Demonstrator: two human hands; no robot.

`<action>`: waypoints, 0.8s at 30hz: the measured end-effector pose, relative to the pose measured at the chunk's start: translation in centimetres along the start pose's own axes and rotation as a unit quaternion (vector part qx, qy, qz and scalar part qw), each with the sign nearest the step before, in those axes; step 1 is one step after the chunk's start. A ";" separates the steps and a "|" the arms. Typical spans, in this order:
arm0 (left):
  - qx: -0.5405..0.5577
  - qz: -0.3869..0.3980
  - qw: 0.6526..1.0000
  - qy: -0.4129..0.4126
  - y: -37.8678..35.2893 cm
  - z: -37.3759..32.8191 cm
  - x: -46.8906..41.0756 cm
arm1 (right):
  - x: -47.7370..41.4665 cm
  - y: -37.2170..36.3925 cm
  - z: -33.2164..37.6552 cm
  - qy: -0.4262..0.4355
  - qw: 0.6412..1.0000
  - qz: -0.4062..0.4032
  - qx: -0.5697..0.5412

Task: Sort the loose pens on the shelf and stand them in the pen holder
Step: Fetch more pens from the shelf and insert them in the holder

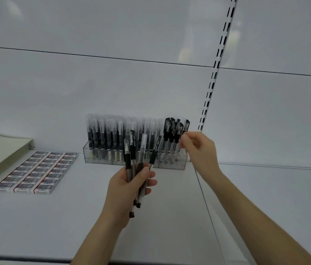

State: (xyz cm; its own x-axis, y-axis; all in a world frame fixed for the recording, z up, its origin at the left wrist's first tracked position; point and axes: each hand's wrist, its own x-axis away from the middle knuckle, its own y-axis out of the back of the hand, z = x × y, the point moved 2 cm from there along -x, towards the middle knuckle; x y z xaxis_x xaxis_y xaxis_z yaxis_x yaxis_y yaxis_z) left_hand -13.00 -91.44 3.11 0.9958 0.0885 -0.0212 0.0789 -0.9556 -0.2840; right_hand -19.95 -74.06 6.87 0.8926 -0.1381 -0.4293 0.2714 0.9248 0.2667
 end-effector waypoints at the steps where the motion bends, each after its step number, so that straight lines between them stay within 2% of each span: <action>1: -0.005 0.009 1.000 -0.001 -0.3 0.1 0.0 | 0.9 -0.1 0.5 -0.003 0.999 0.029 -0.023; 4: -0.014 0.033 0.999 -0.001 -1.3 0.4 -0.2 | 2.5 -0.7 1.6 -0.032 0.993 0.098 -0.063; 7: -0.014 0.046 0.999 0.002 -2.1 0.6 -0.3 | 2.8 -0.6 2.0 -0.058 0.988 0.104 -0.096; 10: -0.005 0.034 0.999 0.010 -1.9 0.7 -0.5 | 1.6 0.8 2.2 -0.070 0.988 0.085 -0.108; 12: -0.003 0.016 1.000 0.013 -1.4 0.8 -0.6 | 0.0 2.3 2.3 -0.073 0.991 0.034 -0.108; 15: -0.019 -0.011 1.000 0.013 -0.3 0.8 -0.8 | -2.7 4.2 2.3 -0.033 0.996 -0.064 -0.048; 17: -0.036 -0.022 0.999 0.012 0.1 0.8 -0.8 | -4.1 4.5 2.2 0.004 0.996 -0.089 0.001; 20: -0.044 -0.023 0.999 0.012 0.5 0.7 -0.7 | -5.3 3.9 1.5 0.035 0.993 -0.083 0.071; 24: -0.028 -0.022 0.999 0.019 0.7 0.7 -0.7 | -5.6 2.4 0.7 0.056 0.990 -0.034 0.128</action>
State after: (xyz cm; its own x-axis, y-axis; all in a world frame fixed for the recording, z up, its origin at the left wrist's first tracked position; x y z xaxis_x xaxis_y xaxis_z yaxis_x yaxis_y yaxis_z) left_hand -13.67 -92.01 2.27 0.9923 0.1207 0.0269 0.1237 -0.9653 -0.2300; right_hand -24.06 -71.35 10.57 0.8277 -0.1442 -0.5423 0.4251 0.7920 0.4382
